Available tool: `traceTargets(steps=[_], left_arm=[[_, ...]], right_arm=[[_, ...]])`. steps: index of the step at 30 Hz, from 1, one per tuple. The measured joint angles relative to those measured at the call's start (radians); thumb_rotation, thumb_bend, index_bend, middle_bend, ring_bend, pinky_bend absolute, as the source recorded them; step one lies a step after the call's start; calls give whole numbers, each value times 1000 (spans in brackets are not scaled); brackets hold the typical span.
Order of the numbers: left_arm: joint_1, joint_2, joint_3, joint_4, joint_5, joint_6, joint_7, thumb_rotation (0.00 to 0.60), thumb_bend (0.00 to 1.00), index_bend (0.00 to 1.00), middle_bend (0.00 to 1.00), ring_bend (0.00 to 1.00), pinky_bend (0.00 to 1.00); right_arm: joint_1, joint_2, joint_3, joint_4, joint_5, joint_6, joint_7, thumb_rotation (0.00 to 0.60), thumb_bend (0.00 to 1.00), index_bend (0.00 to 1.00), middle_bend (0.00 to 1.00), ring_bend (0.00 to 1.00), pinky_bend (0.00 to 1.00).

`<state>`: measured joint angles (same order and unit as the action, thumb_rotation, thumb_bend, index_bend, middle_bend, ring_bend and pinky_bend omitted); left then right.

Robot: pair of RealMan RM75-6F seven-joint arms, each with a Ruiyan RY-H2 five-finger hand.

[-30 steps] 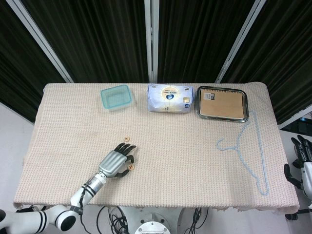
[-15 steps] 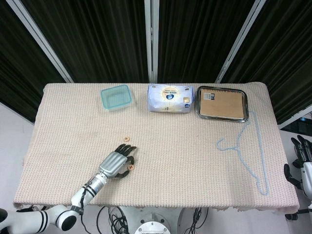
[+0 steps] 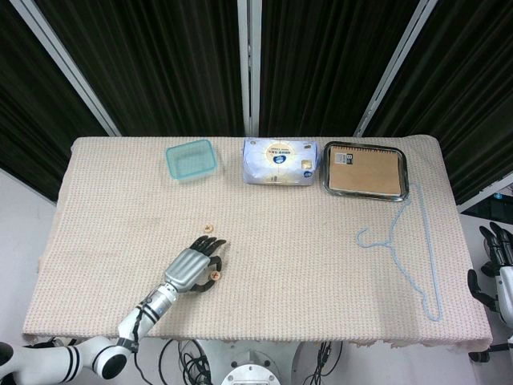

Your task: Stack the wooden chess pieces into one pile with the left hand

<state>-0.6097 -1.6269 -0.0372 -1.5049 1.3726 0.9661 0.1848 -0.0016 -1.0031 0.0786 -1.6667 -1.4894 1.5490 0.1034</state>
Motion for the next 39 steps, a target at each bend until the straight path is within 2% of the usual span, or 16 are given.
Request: traceTargets(steps=[6, 14, 21, 39], left_arm=[[-4, 56, -29, -54, -17, 12, 10, 600, 324, 477, 53, 0, 0], [-17, 128, -56, -83, -102, -23, 28, 600, 325, 477, 53, 0, 0], [-15, 130, -51, -47, -128, -37, 7, 600, 325, 481, 53, 0, 0], [5, 129, -33, -11, -100, -12, -55, 600, 325, 480, 53, 0, 0]], right_arm=[[2, -1, -1, 0, -1, -4, -3, 600, 432, 0, 0, 0, 0], [2, -2, 1, -1, 5, -6, -4, 600, 433, 0, 0, 0, 0], [5, -2, 1, -3, 8, -12, -10, 600, 432, 0, 0, 0, 0], [5, -5, 0, -5, 8, -12, -19, 600, 433, 0, 0, 0, 0]])
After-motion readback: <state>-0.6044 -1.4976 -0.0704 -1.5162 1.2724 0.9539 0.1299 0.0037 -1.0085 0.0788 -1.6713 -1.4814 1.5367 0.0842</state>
